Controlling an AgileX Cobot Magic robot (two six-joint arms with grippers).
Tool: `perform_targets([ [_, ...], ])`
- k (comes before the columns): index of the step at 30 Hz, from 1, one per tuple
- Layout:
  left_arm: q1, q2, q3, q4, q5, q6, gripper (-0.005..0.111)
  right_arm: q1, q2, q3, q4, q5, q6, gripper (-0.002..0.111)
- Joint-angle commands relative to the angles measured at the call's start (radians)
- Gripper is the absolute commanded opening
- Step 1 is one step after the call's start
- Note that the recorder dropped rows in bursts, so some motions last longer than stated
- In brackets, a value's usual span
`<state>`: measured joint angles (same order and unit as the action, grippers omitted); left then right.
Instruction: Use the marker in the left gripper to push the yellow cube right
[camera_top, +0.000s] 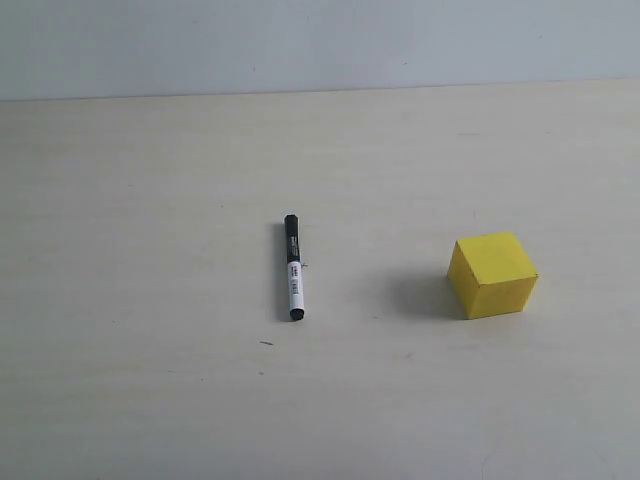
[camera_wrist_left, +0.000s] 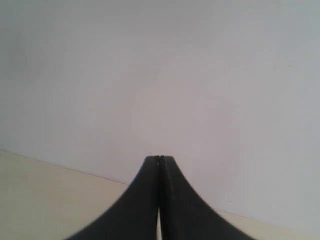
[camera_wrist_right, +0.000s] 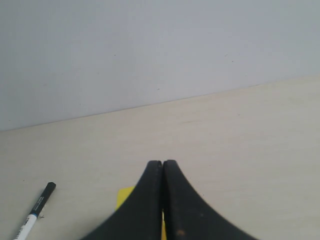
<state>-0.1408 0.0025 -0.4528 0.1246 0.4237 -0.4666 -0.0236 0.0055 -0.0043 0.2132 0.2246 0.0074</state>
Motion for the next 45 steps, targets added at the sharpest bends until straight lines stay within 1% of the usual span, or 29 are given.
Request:
perform_targets([
  [1, 0.002, -0.002, 0.157, -0.051, -0.216, -0.019, 0.0, 0.0, -0.001, 0.004, -0.003, -0.006, -0.007, 0.0],
  [3, 0.002, -0.002, 0.221, -0.056, -0.271, -0.073, 0.0, 0.0, -0.001, 0.004, -0.003, -0.006, -0.007, 0.0],
  [10, 0.002, -0.002, 0.374, -0.054, -0.278, -0.06, 0.0, 0.0, -0.001, 0.004, -0.003, -0.006, -0.007, 0.0],
  [17, 0.002, -0.002, 0.451, -0.054, -0.284, -0.057, 0.0, 0.0, -0.001, 0.004, -0.003, -0.006, -0.007, 0.0],
  [21, 0.002, -0.002, 0.453, -0.054, -0.248, -0.033, 0.0, 0.0, -0.001, 0.004, -0.003, -0.006, -0.007, 0.0],
  [27, 0.002, -0.002, 0.453, -0.054, -0.239, -0.03, 0.0, 0.0, -0.001, 0.004, -0.003, -0.006, -0.007, 0.0],
  [31, 0.002, -0.002, 0.453, -0.05, -0.216, 0.059, 0.0, 0.0, -0.001, 0.004, -0.003, -0.006, -0.007, 0.0],
  [34, 0.002, -0.002, 0.453, -0.05, -0.134, 0.172, 0.0, 0.0, -0.001, 0.004, -0.003, -0.006, -0.007, 0.0],
  [36, 0.002, -0.002, 0.453, -0.05, -0.077, 0.28, 0.0, 0.0, -0.001, 0.004, -0.003, -0.006, -0.007, 0.0],
  [37, 0.002, -0.002, 0.453, -0.05, -0.067, 0.316, 0.0, 0.0, -0.001, 0.004, -0.003, -0.006, -0.007, 0.0],
  [45, 0.002, -0.002, 0.453, -0.05, -0.067, 0.334, 0.0, 0.0, -0.001, 0.004, -0.003, -0.006, -0.007, 0.0],
])
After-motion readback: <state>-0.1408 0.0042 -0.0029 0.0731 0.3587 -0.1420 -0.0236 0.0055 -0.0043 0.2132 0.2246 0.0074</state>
